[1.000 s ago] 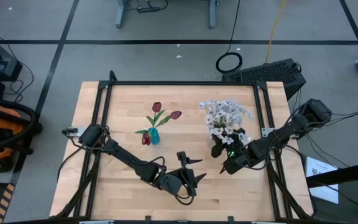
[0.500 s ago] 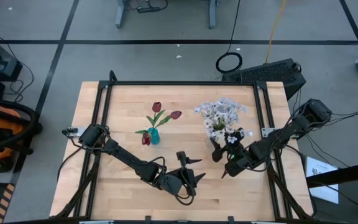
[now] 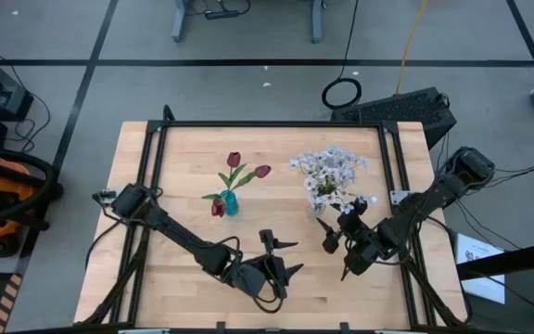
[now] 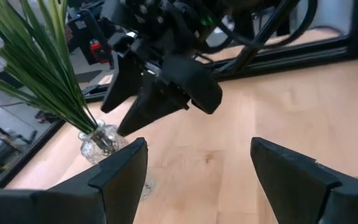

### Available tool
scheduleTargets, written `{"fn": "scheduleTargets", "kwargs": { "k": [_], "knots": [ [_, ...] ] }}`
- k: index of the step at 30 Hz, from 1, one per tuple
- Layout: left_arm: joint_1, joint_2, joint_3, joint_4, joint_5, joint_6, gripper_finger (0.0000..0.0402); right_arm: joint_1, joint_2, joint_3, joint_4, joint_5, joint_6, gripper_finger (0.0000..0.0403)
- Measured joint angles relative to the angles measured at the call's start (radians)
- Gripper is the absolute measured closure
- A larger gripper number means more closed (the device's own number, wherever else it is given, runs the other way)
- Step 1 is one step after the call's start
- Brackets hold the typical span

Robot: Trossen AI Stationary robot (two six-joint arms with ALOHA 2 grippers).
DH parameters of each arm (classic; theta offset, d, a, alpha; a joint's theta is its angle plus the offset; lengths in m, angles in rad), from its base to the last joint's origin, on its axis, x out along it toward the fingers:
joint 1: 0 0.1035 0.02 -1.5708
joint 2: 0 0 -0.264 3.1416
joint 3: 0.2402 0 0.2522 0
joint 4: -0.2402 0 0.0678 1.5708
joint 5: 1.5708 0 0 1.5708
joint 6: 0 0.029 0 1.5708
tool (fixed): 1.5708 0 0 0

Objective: Sort flowers into vase by color
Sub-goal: Adjust the transparent vase

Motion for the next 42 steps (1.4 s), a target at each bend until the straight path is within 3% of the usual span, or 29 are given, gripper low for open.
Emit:
{"fn": "scheduleTargets", "kwargs": {
  "k": [7, 14, 24, 42],
  "knots": [
    [-0.024, -0.048, 0.0, -0.095, 0.018, -0.018, 0.0112, 0.064, 0.03, 0.0, -0.101, 0.055, 0.217, 0.0119],
    [-0.042, -0.05, 0.0, -0.13, 0.022, -0.043, 0.0112, 0.073, 0.196, 0.0, -0.073, 0.026, 0.327, 0.0114],
    [-0.043, -0.05, 0.0, -0.13, 0.021, -0.044, 0.0112, 0.039, 0.339, -0.001, 0.002, 0.07, 0.334, 0.0095],
    [-0.041, -0.049, 0.0, -0.133, 0.01, -0.043, 0.0112, -0.055, 0.403, -0.002, 0.062, 0.095, 0.299, 0.0145]
  ]
}}
